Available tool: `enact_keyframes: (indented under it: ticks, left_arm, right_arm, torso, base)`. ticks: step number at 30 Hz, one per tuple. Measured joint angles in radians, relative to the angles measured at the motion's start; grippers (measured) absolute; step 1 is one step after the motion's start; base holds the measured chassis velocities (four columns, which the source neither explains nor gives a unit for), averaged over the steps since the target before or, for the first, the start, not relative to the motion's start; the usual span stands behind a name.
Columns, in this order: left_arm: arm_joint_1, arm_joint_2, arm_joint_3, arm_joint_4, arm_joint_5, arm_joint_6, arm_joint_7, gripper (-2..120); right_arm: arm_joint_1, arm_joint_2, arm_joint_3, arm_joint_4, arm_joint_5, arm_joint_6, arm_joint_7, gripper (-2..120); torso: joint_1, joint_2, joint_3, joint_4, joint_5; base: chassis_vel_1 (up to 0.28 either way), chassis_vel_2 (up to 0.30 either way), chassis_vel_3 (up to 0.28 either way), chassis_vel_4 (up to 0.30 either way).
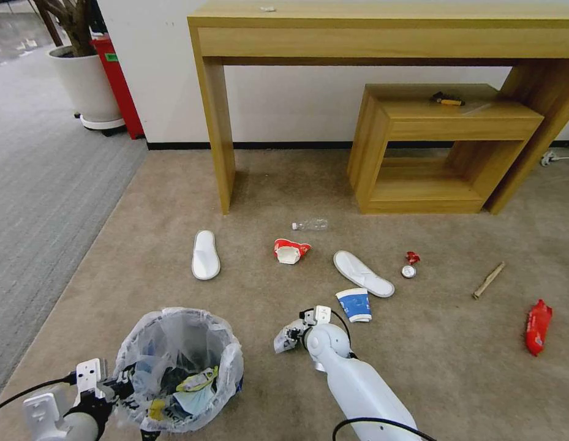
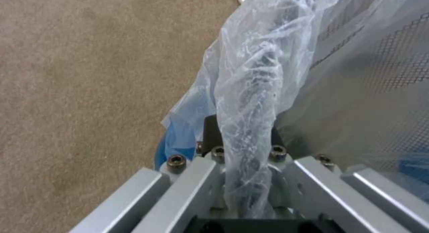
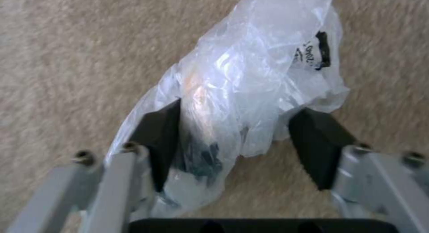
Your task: Pick up the trash bin and place the garbage on the floor into it.
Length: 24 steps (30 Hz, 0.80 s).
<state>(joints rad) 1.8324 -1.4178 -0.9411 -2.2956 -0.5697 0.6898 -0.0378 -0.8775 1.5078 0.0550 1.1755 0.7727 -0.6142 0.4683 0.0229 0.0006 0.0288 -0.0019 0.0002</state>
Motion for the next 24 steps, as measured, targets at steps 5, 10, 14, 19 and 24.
enact_keyframes:
  ticks: [5, 10, 14, 19, 24]
  left_arm:
    - [-0.001, 0.0, 0.0, -0.001, -0.001, 0.0, -0.003, 0]
    - [-0.003, 0.004, 0.001, -0.001, -0.001, 0.0, -0.004, 0]
    - [-0.002, 0.005, 0.001, -0.003, -0.003, 0.001, -0.002, 0]
    - [0.001, 0.003, -0.001, -0.004, -0.003, 0.001, 0.0, 0]
    - [0.002, 0.003, -0.001, -0.003, -0.004, 0.001, 0.005, 0]
  right_arm:
    - [-0.002, -0.011, -0.001, 0.01, -0.024, 0.006, -0.01, 39]
    - [-0.018, -0.044, -0.003, 0.029, -0.209, 0.059, -0.111, 20]
    - [-0.033, -0.087, -0.01, 0.088, -0.331, 0.099, -0.217, 7]
    - [-0.035, -0.143, -0.016, 0.221, -0.363, 0.131, -0.307, 0]
    - [0.004, -0.216, -0.026, 0.375, -0.328, 0.21, -0.494, 0]
  torso:
    - [0.0, 0.0, 0.0, 0.0, 0.0]
    - [0.0, 0.0, 0.0, 0.0, 0.0001]
    - [0.0, 0.0, 0.0, -0.0001, 0.0002]
    - [0.0, 0.0, 0.0, -0.0001, 0.0001]
    - [0.0, 0.0, 0.0, -0.0001, 0.0002]
  base:
    - [0.0, 0.0, 0.0, 0.0]
    - [0.0, 0.0, 0.0, 0.0]
    - [0.0, 0.0, 0.0, 0.0]
    - [0.0, 0.0, 0.0, 0.0]
    - [0.0, 0.0, 0.0, 0.0]
